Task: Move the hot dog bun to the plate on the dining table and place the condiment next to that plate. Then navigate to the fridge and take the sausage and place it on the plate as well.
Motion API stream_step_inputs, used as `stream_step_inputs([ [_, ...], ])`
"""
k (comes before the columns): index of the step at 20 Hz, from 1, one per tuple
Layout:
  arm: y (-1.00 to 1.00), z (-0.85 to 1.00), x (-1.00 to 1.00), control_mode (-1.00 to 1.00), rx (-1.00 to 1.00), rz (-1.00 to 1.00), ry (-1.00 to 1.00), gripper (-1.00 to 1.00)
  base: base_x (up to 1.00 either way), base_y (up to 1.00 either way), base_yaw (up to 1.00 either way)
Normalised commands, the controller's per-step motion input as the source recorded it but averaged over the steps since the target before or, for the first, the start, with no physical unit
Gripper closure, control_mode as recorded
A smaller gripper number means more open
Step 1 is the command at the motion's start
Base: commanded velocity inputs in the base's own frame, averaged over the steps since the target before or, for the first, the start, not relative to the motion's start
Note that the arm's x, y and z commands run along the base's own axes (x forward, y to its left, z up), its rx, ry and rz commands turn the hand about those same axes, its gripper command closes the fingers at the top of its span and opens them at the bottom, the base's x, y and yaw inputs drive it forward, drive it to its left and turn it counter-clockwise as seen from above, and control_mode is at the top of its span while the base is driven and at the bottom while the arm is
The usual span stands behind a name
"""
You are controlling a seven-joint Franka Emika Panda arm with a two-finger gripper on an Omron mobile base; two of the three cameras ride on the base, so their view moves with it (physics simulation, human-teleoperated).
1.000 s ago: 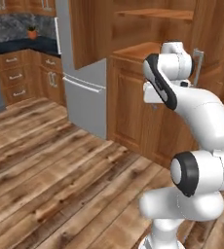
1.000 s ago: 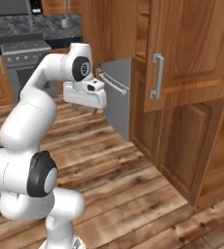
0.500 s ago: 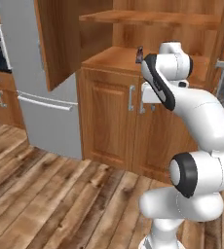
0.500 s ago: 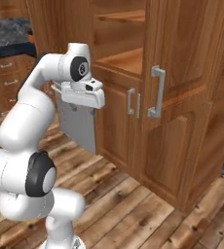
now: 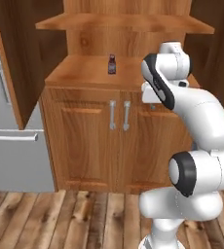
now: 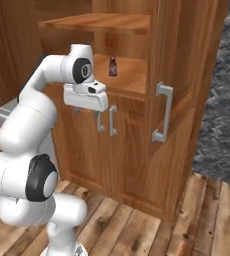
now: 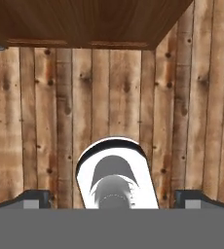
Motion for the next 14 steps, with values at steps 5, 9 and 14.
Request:
stream_step_inputs([
  [5, 0.0, 0.0, 0.0, 1.0, 0.0, 0.0, 0.0, -1.0, 0.51, 0.72, -0.46],
  [9, 0.0, 0.0, 0.0, 1.0, 0.0, 0.0, 0.0, -1.0, 0.71, 0.73, -0.29],
  [14, 0.0, 0.0, 0.0, 1.0, 0.0, 0.0, 0.0, -1.0, 1.0, 0.44, -0.09],
])
